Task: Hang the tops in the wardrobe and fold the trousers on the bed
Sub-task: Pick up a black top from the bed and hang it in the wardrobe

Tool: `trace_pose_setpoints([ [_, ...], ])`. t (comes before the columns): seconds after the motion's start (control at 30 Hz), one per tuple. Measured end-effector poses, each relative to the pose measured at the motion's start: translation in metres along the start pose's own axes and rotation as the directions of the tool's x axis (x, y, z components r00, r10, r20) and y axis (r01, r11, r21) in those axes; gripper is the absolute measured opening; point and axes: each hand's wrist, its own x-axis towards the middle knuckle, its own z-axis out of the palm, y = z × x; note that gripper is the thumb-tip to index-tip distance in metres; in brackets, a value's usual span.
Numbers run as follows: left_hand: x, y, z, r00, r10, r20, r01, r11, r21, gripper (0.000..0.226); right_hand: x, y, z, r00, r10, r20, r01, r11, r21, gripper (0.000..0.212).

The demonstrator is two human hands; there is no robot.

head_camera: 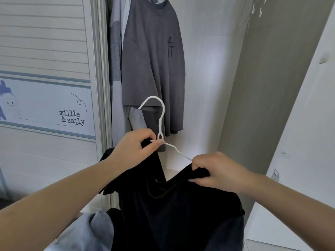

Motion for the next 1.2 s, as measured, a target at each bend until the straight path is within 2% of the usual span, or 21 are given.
trace_pose_setpoints([
  [0.1,-0.004,-0.017,-0.010,1.000,0.014,0.022,-0.016,0.995,0.098,0.037,-0.016,0.014,-0.005,0.993,0.027,-0.113,-0.022,0.999,0.038,0.022],
  [0.17,-0.007,-0.028,-0.017,0.996,-0.088,-0.013,0.088,0.989,0.118,0.048,-0.026,0.023,-0.007,0.983,0.052,-0.176,-0.043,0.998,0.053,0.022],
  [0.3,-0.004,-0.040,-0.019,0.970,-0.243,0.018,0.231,0.941,0.247,0.050,-0.031,0.036,-0.006,0.971,0.064,-0.229,-0.039,0.993,0.110,0.023],
  [0.4,-0.002,-0.042,-0.019,0.965,-0.263,0.005,0.257,0.948,0.185,0.039,-0.033,0.043,-0.004,0.960,0.119,-0.254,-0.087,0.987,0.132,0.042],
  [0.5,-0.001,-0.046,-0.019,0.967,-0.237,-0.094,0.240,0.970,0.027,0.016,-0.035,0.049,-0.004,0.941,0.283,-0.188,-0.238,0.944,0.230,0.042],
  [0.57,0.001,-0.048,-0.019,0.961,-0.252,-0.116,0.250,0.968,-0.030,0.016,-0.036,0.052,-0.005,0.928,0.356,-0.114,-0.316,0.910,0.268,0.050],
  [0.6,0.002,-0.048,-0.019,0.957,-0.263,-0.119,0.261,0.965,-0.038,0.014,-0.036,0.054,-0.006,0.924,0.379,-0.062,-0.350,0.898,0.268,0.045],
  [0.67,0.003,-0.049,-0.019,0.951,-0.286,-0.121,0.288,0.958,0.000,0.010,-0.036,0.053,-0.009,0.918,0.396,0.029,-0.385,0.867,0.317,0.016],
  [0.7,0.004,-0.051,-0.020,0.948,-0.299,-0.111,0.304,0.952,0.035,0.014,-0.036,0.052,-0.010,0.912,0.403,0.074,-0.401,0.839,0.367,0.002],
  [0.77,0.006,-0.053,-0.020,0.939,-0.335,-0.073,0.341,0.934,0.105,0.028,-0.035,0.047,-0.011,0.898,0.415,0.146,-0.431,0.762,0.484,0.021],
  [0.9,0.013,-0.062,-0.020,0.903,-0.429,-0.022,0.427,0.889,0.168,0.061,-0.030,0.036,-0.016,0.898,0.357,0.256,-0.425,0.560,0.711,0.016],
  [0.93,0.016,-0.063,-0.020,0.892,-0.451,-0.012,0.447,0.882,0.150,0.064,-0.028,0.035,-0.018,0.901,0.333,0.279,-0.419,0.496,0.761,0.023],
  [1.0,0.022,-0.064,-0.018,0.873,-0.488,0.019,0.486,0.871,0.068,0.066,-0.024,0.030,-0.023,0.898,0.290,0.330,-0.421,0.351,0.837,0.035],
  [1.1,0.033,-0.062,-0.013,0.848,-0.523,0.087,0.529,0.846,-0.068,0.060,-0.016,0.012,-0.030,0.912,0.286,0.292,-0.362,0.233,0.902,0.037],
  [1.13,0.036,-0.060,-0.011,0.839,-0.532,0.117,0.543,0.832,-0.112,0.053,-0.011,0.007,-0.032,0.918,0.305,0.256,-0.327,0.213,0.921,0.035],
  [1.2,0.043,-0.055,-0.004,0.827,-0.533,0.179,0.560,0.807,-0.184,0.038,0.004,0.004,-0.036,0.899,0.385,0.209,-0.322,0.257,0.911,0.032],
])
